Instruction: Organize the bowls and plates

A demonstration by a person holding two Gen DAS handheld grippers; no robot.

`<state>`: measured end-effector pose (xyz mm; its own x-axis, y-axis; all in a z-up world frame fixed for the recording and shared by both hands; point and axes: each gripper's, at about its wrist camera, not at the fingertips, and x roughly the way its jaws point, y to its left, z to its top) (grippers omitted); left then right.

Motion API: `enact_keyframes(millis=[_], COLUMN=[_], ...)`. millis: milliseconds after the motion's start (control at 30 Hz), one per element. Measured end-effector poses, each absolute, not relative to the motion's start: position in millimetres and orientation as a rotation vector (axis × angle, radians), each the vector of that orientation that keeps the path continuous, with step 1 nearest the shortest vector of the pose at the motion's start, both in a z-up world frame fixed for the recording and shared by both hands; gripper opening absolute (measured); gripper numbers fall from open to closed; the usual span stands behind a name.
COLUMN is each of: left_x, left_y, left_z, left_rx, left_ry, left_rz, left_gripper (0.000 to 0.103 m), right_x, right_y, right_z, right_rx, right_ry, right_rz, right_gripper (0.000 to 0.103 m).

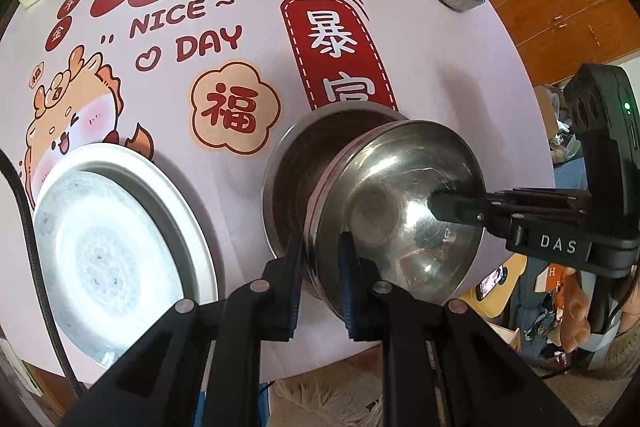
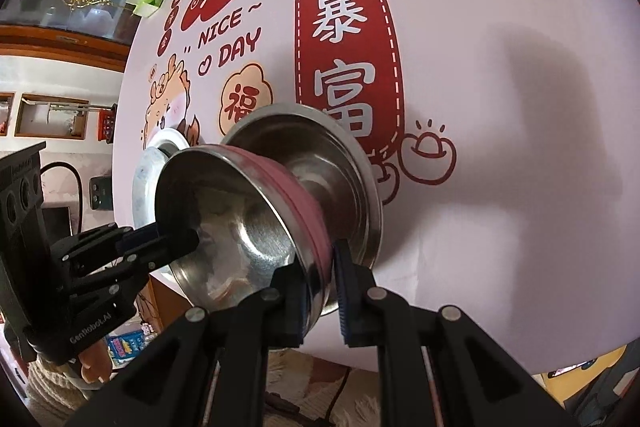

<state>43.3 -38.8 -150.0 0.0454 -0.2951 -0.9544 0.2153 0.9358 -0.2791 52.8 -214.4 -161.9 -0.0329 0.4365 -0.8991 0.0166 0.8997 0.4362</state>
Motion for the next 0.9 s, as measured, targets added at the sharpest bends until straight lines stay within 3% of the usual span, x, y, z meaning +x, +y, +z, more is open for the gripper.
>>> enact_keyframes(millis=[667, 800, 900], left_x=[52, 53, 54], left_y=[-38, -37, -36], left_z=[-169, -167, -167], left_rx=[-0.056, -0.052, -0.048], left_ry=[1.499, 1.489, 1.484], left_rz=[-0.375, -0.367, -0.362], left_gripper=[0.014, 0.015, 0.017], right_x=[60, 60, 60], right_y=[-199, -195, -191], right_z=[-170, -165, -160], right_rx=[0.212, 0.133, 0.077], right_ry=[1.593, 1.566, 1.541], right_rz=[0.352, 0.335, 0.321], right_gripper=[0.012, 0.020, 0.020])
